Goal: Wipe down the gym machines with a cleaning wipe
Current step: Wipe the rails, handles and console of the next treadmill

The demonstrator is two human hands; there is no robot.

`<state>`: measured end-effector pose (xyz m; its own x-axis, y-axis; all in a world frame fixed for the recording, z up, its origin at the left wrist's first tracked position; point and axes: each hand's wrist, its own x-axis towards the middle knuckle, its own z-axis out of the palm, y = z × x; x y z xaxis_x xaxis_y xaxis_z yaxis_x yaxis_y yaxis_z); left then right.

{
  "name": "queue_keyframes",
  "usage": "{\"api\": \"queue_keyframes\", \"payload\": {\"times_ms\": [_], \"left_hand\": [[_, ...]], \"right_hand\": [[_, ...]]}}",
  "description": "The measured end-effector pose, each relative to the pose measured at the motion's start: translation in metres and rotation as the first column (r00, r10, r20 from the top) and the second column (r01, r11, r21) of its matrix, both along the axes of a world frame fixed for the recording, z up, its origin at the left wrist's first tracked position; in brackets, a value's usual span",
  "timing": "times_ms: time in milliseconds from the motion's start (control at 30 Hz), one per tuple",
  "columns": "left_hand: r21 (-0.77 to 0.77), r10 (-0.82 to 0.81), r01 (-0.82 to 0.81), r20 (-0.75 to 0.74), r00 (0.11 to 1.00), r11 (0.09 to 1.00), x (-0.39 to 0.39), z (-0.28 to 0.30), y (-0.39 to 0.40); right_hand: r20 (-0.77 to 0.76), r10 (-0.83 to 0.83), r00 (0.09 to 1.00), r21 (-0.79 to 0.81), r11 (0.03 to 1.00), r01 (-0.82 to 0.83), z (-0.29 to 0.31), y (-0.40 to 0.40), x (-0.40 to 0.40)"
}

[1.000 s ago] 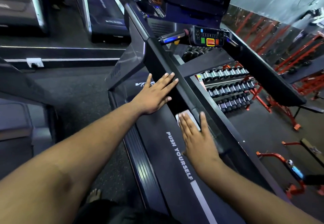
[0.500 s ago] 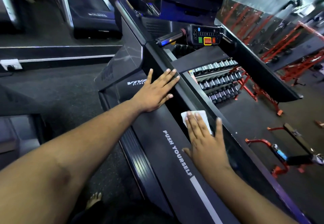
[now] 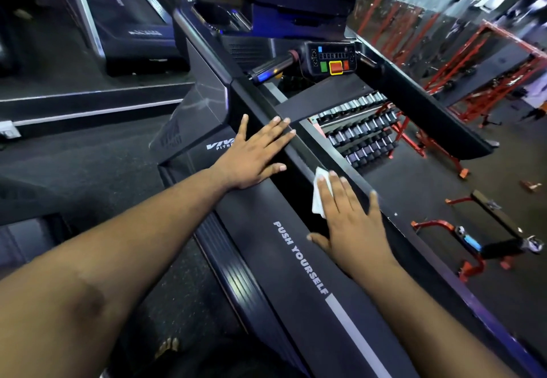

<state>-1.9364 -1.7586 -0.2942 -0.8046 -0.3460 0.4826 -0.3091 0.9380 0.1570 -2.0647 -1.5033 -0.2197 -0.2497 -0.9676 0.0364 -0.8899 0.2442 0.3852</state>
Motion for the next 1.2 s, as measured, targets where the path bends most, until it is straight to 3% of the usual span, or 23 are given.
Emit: {"api": "queue_keyframes", "payload": {"times_ms": [100,233,333,567,833,1033,1200], "left_hand": [[-0.014,-0.012,0.012,-0.011,1.000,1.000,-0.002,-0.001,0.000],[-0.005,-0.024,0.024,-0.002,1.000,1.000,-0.003,-0.002,-0.003],[0.002,-0.025,0.025,0.003,1.000,1.000,0.000,0.001,-0.005],[0.026,0.047,-0.047,-0.007,0.999,0.999,0.010,-0.015,-0.014],[0.081,0.104,-0.104,0.011,0.995,0.991,0.015,-0.010,-0.023],[0.076,0.122,-0.122,0.004,0.993,0.990,0.016,-0.010,-0.031],[0.033,0.083,-0.083,0.014,0.996,0.996,0.012,-0.007,-0.035]], "right_hand": [[-0.002,-0.045,0.999,0.036,0.998,0.045,0.002,-0.005,-0.002],[-0.025,-0.018,1.000,0.031,0.999,0.019,-0.001,-0.074,0.015],[-0.138,-0.005,0.990,0.060,0.998,0.013,-0.002,-0.091,0.019],[-0.390,0.121,0.913,0.313,0.950,0.008,-0.029,0.003,0.022],[-0.551,0.253,0.795,0.399,0.917,-0.015,-0.048,-0.079,0.038],[-0.343,0.125,0.931,0.196,0.979,-0.059,-0.020,-0.045,0.017],[-0.068,0.122,0.990,0.048,0.992,-0.119,-0.002,-0.102,0.012]]}}
